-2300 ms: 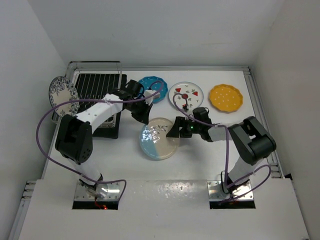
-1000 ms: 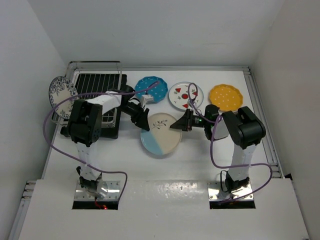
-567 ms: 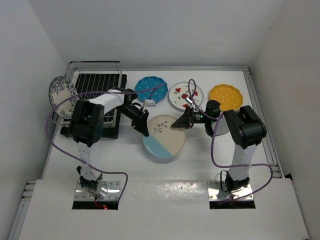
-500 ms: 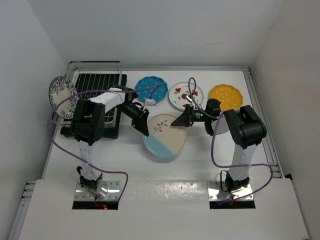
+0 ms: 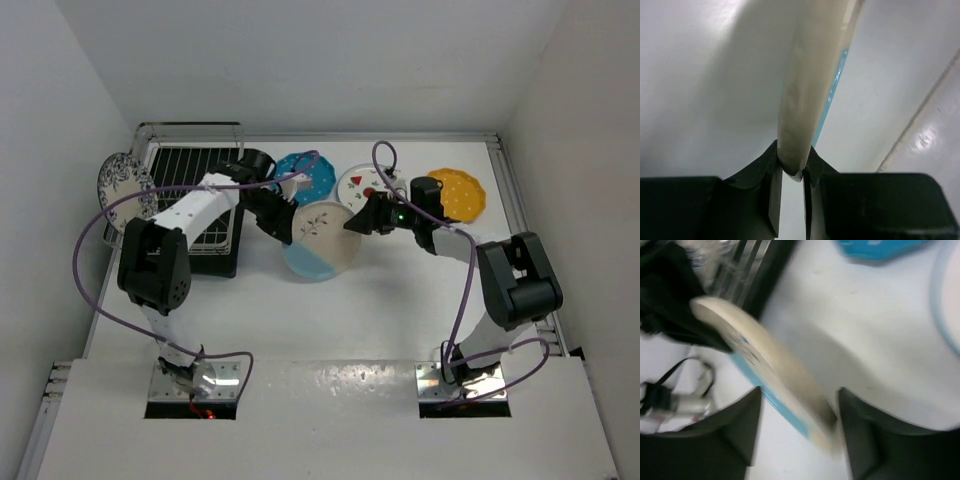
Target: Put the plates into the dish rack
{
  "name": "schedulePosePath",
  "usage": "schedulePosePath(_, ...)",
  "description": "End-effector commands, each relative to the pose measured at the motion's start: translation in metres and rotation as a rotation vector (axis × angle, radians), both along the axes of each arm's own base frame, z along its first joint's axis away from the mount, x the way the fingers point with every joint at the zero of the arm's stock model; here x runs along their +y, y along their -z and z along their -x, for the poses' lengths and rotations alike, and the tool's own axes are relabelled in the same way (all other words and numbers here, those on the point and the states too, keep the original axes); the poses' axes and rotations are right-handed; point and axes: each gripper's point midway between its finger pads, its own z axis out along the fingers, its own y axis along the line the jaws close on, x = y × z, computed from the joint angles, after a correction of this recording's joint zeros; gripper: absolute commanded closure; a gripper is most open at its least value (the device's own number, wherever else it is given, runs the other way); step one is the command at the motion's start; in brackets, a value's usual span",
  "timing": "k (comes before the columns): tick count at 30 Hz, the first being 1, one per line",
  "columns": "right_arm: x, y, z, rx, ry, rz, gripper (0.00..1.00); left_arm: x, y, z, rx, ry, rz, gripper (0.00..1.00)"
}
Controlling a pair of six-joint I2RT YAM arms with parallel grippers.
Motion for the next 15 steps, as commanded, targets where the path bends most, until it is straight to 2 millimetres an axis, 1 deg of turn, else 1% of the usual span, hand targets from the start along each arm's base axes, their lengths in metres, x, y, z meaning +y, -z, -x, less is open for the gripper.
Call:
schedulePosePath(1,-0.035,0.037,-0.005,0.083,0.131,0.270,0.33,0.017,-0.033,-0.048,-0.159,-0.224,-0.062,1.00)
schedulePosePath(2,-0.044,0.040,-0.012,0.085,0.189,0.316,0.31,0.018,-0.040,-0.050,-0.177,-0.238,-0.062,1.00)
schedulePosePath(3,-0.048,0.042,-0.011,0.102,0.204,0.338,0.29,0.020,-0.043,-0.051,-0.190,-0.244,-0.068,1.00)
schedulePosePath(4,-0.052,0.044,-0.015,0.108,0.244,0.365,0.26,0.021,-0.046,-0.054,-0.202,-0.250,-0.072,1.00)
schedulePosePath(5,-0.056,0.050,-0.010,0.139,0.261,0.389,0.22,0.024,-0.051,-0.055,-0.225,-0.262,-0.084,1.00)
schedulePosePath(6,-0.064,0.051,-0.014,0.136,0.303,0.416,0.21,0.026,-0.054,-0.055,-0.237,-0.268,-0.088,1.00)
schedulePosePath(7,-0.070,0.050,-0.014,0.138,0.347,0.430,0.21,0.027,-0.064,-0.057,-0.265,-0.276,-0.085,1.00)
schedulePosePath(8,-0.073,0.050,-0.014,0.138,0.373,0.435,0.17,0.030,-0.063,-0.059,-0.272,-0.287,-0.102,1.00)
schedulePosePath(9,-0.083,0.044,-0.018,0.122,0.436,0.451,0.15,0.032,-0.069,-0.059,-0.290,-0.294,-0.104,1.00)
schedulePosePath(12,-0.087,0.036,-0.019,0.093,0.474,0.440,0.15,0.035,-0.075,-0.061,-0.315,-0.307,-0.112,1.00)
schedulePosePath(15,-0.087,0.025,-0.022,0.061,0.481,0.430,0.15,0.036,-0.075,-0.062,-0.321,-0.299,-0.115,1.00)
